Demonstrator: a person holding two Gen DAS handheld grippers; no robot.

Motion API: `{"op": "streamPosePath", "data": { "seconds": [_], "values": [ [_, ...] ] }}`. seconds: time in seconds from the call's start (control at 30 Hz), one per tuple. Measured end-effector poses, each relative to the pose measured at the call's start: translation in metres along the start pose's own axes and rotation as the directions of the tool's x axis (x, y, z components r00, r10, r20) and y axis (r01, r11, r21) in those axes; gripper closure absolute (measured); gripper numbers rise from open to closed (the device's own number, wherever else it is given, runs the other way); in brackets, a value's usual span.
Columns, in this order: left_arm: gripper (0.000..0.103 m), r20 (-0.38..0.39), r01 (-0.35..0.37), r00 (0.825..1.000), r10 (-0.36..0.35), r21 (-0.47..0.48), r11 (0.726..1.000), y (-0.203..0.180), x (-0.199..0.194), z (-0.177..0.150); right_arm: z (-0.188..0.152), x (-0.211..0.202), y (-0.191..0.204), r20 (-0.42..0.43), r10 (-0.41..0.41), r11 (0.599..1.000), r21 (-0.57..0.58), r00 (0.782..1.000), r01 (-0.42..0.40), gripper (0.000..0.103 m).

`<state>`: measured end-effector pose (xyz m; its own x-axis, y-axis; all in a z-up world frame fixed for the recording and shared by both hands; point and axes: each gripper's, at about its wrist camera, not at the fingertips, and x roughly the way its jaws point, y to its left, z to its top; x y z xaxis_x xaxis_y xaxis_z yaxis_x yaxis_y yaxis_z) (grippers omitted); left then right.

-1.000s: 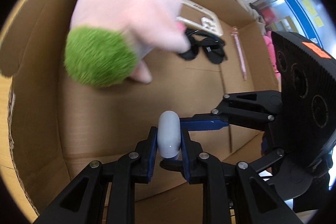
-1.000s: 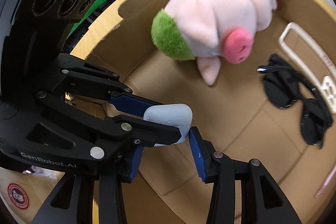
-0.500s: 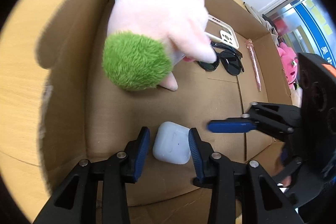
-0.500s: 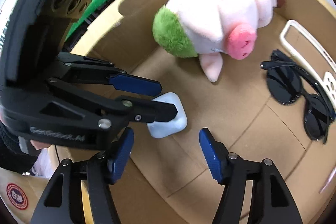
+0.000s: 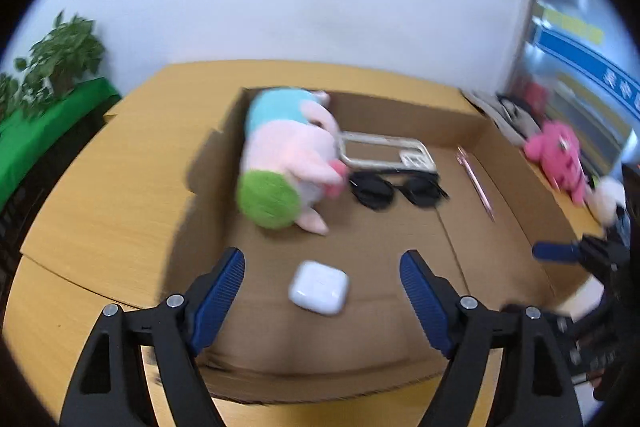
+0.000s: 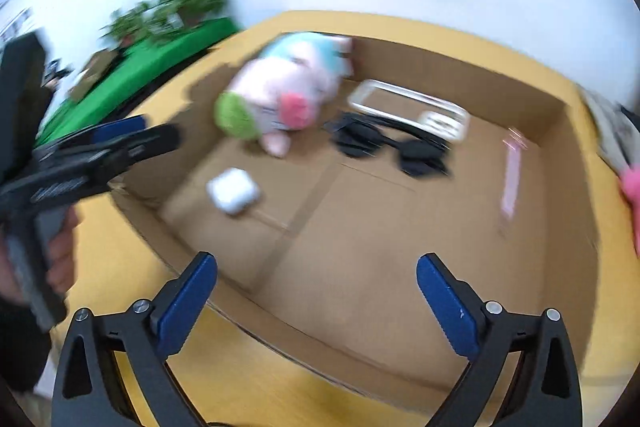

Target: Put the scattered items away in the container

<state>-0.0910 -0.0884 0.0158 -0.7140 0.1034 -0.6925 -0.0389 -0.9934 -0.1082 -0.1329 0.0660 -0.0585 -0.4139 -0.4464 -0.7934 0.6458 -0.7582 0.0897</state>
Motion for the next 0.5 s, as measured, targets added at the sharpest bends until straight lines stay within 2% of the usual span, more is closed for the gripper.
{"op": "streamPosePath", "data": {
  "seconds": [0.07, 0.2, 0.33, 0.5],
  "values": [
    [0.023, -0.042, -0.003, 0.999, 0.003, 0.013, 1.000, -0.014, 0.012, -0.007, -0.006, 0.009, -0.024, -0.010, -0.054, 0.996, 0.066, 0.998, 0.055, 0.001],
    [0.023, -0.094, -0.033, 0.995, 0.033, 0.005, 0.999, -0.018, 0.029, -0.019, -0.029, 0.007, -0.057, -0.027, -0.086, 0.978, 0.187, 0.996, 0.090, 0.001],
    [0.023, -0.096, -0.111, 0.989, 0.110, -0.001, 0.994, -0.014, 0.038, -0.029, -0.034, 0.007, -0.048, -0.016, -0.115, 0.972, 0.206, 0.993, 0.116, 0.001],
    [0.023, -0.085, -0.163, 0.983, 0.165, 0.030, 0.986, -0.014, 0.043, -0.036, -0.041, 0.012, -0.039, 0.017, -0.096, 0.973, 0.211, 0.995, 0.090, 0.000]
  ]
}}
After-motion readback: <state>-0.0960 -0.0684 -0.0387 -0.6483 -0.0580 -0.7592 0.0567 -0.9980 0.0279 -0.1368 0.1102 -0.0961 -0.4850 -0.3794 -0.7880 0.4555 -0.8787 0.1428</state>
